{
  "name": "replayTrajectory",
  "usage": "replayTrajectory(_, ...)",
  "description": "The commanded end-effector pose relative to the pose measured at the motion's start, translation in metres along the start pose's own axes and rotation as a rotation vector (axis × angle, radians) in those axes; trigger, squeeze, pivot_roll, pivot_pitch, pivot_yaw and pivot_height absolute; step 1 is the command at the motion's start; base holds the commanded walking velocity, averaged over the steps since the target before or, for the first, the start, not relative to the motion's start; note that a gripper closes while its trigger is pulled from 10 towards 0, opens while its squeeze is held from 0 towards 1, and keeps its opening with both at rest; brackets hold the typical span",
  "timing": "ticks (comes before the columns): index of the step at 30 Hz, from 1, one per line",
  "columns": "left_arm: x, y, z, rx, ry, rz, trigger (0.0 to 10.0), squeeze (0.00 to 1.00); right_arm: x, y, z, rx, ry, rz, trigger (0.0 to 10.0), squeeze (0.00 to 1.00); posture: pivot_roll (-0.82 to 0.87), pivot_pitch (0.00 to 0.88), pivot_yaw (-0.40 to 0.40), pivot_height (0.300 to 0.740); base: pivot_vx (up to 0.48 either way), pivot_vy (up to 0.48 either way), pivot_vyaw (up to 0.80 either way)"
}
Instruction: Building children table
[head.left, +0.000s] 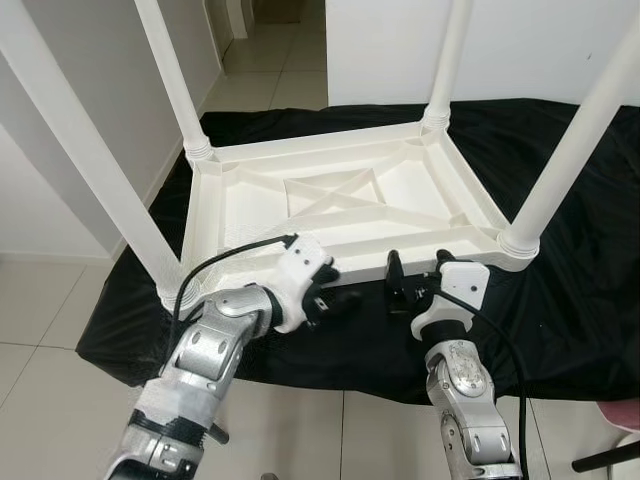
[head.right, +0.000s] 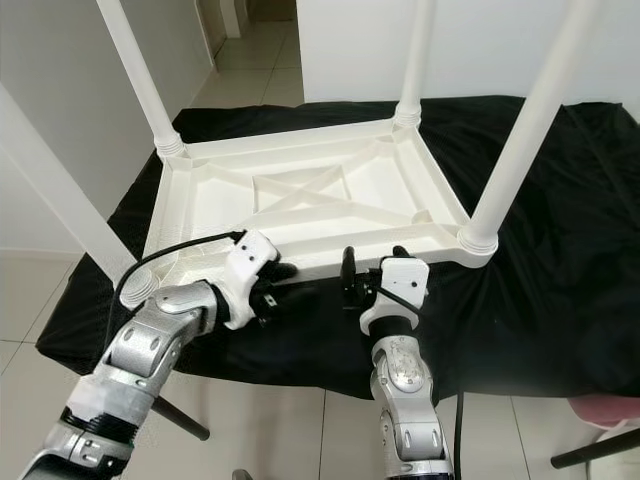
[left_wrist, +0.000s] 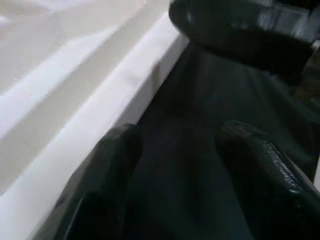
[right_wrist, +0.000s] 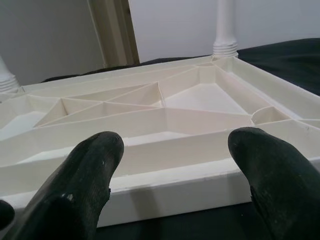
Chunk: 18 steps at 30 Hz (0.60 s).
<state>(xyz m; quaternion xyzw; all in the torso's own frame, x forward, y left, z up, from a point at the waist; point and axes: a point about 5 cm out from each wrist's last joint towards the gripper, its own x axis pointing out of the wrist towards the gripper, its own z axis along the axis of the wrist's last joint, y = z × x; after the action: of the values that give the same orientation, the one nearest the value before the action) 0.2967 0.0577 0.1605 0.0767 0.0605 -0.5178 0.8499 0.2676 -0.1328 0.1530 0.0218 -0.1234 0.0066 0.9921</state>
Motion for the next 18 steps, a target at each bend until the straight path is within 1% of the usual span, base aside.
replayTrajectory(1,-0.011,-0.002,0.002,-0.010,-0.049,0.038,10.0,0.00,0.002,-0.002,-0.002,0.001,0.000,0.002,10.0,0.00,-0.04,0.053,0.086,0.740,0.000,0.000,0.00)
replayTrajectory(2,-0.011,-0.002,0.002,-0.010,-0.049,0.038,10.0,0.00,0.002,-0.002,-0.002,0.001,0.000,0.002,10.0,0.00,-0.04,0.053,0.086,0.740,0.000,0.000,0.00)
replayTrajectory(3,-0.017,-0.006,0.008,-0.005,-0.107,0.073,10.0,0.00,0.005,-0.004,-0.003,-0.005,-0.001,0.000,10.0,0.00,-0.04,0.051,0.080,0.740,0.000,0.000,0.00)
replayTrajectory(4,-0.017,-0.006,0.008,-0.005,-0.107,0.073,10.0,0.00,0.005,-0.004,-0.003,-0.005,-0.001,0.000,10.0,0.00,-0.04,0.051,0.080,0.740,0.000,0.000,0.00)
replayTrajectory(6,-0.030,-0.017,0.017,0.044,-0.226,0.134,10.0,0.00,0.011,-0.005,-0.003,-0.014,-0.003,-0.001,10.0,0.00,-0.02,0.047,0.064,0.740,0.000,0.000,0.00)
replayTrajectory(7,-0.030,-0.017,0.017,0.044,-0.226,0.134,10.0,0.00,0.011,-0.005,-0.003,-0.014,-0.003,-0.001,10.0,0.00,-0.02,0.047,0.064,0.740,0.000,0.000,0.00)
replayTrajectory(8,-0.035,-0.021,0.018,0.046,-0.250,0.155,10.0,0.00,0.013,-0.005,-0.003,-0.015,-0.004,0.001,10.0,0.00,-0.02,0.047,0.064,0.740,0.000,0.000,0.00)
replayTrajectory(9,-0.035,-0.021,0.018,0.046,-0.250,0.155,10.0,0.00,0.013,-0.005,-0.003,-0.015,-0.004,0.001,10.0,0.00,-0.02,0.047,0.064,0.740,0.000,0.000,0.00)
replayTrajectory(11,-0.043,-0.025,0.017,0.032,-0.263,0.203,10.0,0.00,0.016,-0.005,-0.003,-0.014,-0.005,0.007,10.0,0.00,0.01,0.042,0.043,0.740,0.000,0.000,0.00)
replayTrajectory(12,-0.043,-0.025,0.017,0.032,-0.263,0.203,10.0,0.00,0.016,-0.005,-0.003,-0.014,-0.005,0.007,10.0,0.00,0.01,0.042,0.043,0.740,0.000,0.000,0.00)
replayTrajectory(14,-0.056,-0.025,0.012,0.010,-0.252,0.260,10.0,0.00,0.019,-0.001,-0.004,-0.013,-0.005,0.029,10.0,0.00,0.02,0.041,0.033,0.740,0.000,0.000,0.00)
replayTrajectory(16,-0.056,-0.025,0.012,0.010,-0.252,0.260,10.0,0.00,0.019,-0.001,-0.004,-0.013,-0.005,0.029,10.0,0.00,0.02,0.041,0.033,0.740,0.000,0.000,0.00)
replayTrajectory(17,-0.064,-0.026,0.010,-0.022,-0.243,0.267,10.0,0.00,0.021,0.001,-0.005,-0.013,-0.004,0.041,10.0,0.00,0.04,0.039,0.026,0.740,0.000,0.000,0.00)
replayTrajectory(18,-0.074,-0.028,0.010,-0.028,-0.247,0.261,10.0,0.00,0.023,0.002,-0.005,-0.013,-0.004,0.051,10.0,0.00,0.05,0.033,0.021,0.740,0.000,0.000,0.00)
